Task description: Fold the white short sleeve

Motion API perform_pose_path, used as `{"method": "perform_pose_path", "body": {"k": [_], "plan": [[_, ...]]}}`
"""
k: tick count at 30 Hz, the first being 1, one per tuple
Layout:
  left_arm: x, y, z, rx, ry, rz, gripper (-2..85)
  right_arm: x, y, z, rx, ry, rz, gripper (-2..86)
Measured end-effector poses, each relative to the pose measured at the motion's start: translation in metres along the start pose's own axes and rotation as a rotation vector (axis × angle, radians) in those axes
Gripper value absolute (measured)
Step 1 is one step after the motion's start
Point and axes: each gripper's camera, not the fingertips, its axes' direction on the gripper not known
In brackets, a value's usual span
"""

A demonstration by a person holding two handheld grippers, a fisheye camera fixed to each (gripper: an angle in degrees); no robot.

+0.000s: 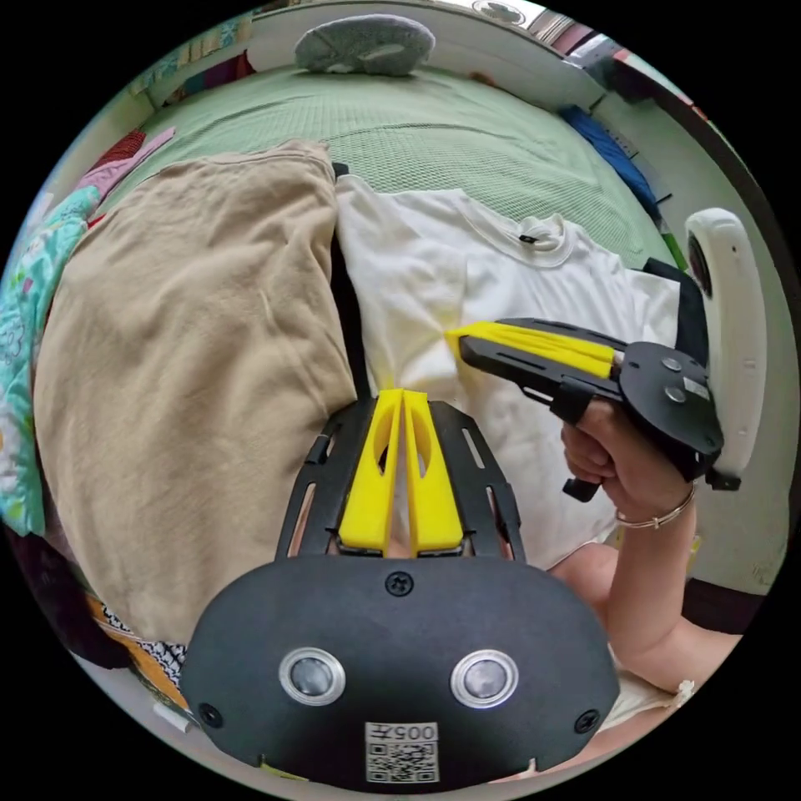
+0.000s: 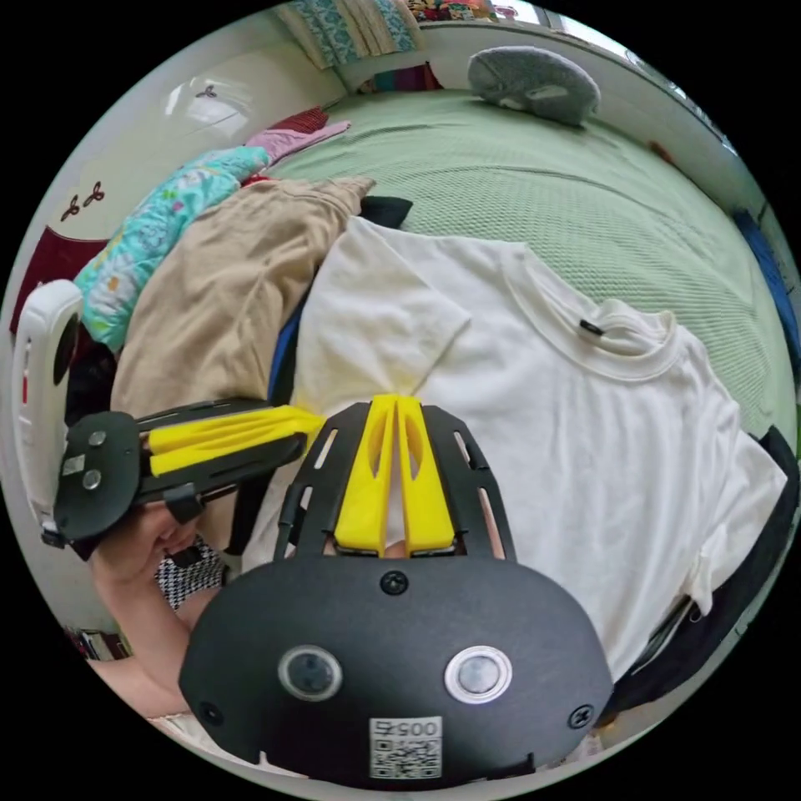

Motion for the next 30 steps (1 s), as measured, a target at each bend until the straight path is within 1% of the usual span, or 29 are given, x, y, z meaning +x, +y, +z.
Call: {"method": "perform_pose_path", "body": {"k": [2, 4, 6, 8, 11, 14, 17, 19, 20, 22, 25, 28, 30], "plan": [[0.012, -0.002, 0.004, 0.012, -0.047, -0.001, -0.2, 0.004, 0.0, -0.005, -0.008, 0.062, 0.008, -1.0], [0.019, -0.003, 0.005, 0.031, -0.051, -0.007, -0.1, 0.005, 0.001, -0.011, 0.01, 0.108, 0.005, -0.8], [0.025, -0.004, 0.008, 0.048, -0.027, -0.008, -0.1, 0.006, 0.004, -0.021, 0.071, 0.103, 0.001, -0.6], [0.032, -0.009, 0.016, 0.06, 0.022, -0.01, -0.1, 0.012, 0.006, -0.036, 0.175, 0.056, 0.015, 0.2], [0.045, -0.017, 0.028, 0.059, 0.053, 0.002, -0.1, 0.021, 0.004, -0.048, 0.286, 0.09, 0.044, 4.6], [0.065, -0.025, 0.044, 0.034, 0.063, 0.04, -0.1, 0.033, -0.005, -0.044, 0.276, 0.053, 0.051, 6.5], [0.084, -0.033, 0.06, 0.002, 0.036, 0.063, -0.1, 0.04, -0.014, -0.036, 0.235, 0.019, 0.044, 4.7], [0.095, -0.037, 0.069, -0.008, 0.042, 0.072, -0.1, 0.041, -0.015, -0.04, 0.235, 0.015, 0.03, 0.1], [0.1, -0.04, 0.075, -0.02, 0.047, 0.074, -0.1, 0.041, -0.015, -0.047, 0.252, 0.013, 0.034, -0.6], [0.108, -0.044, 0.083, -0.042, 0.044, 0.074, -0.1, 0.041, -0.013, -0.063, 0.313, 0.003, 0.053, -1.2], [0.119, -0.051, 0.095, -0.056, 0.062, 0.061, -0.1, 0.037, -0.01, -0.084, 0.413, 0.051, 0.066, -1.5], [0.132, -0.056, 0.103, -0.061, 0.065, 0.068, -0.1, 0.035, -0.011, -0.078, 0.343, 0.069, 0.044, -1.3], [0.141, -0.056, 0.106, -0.057, 0.053, 0.075, -0.1, 0.035, -0.008, -0.08, 0.347, 0.09, 0.044, -0.7]]}}
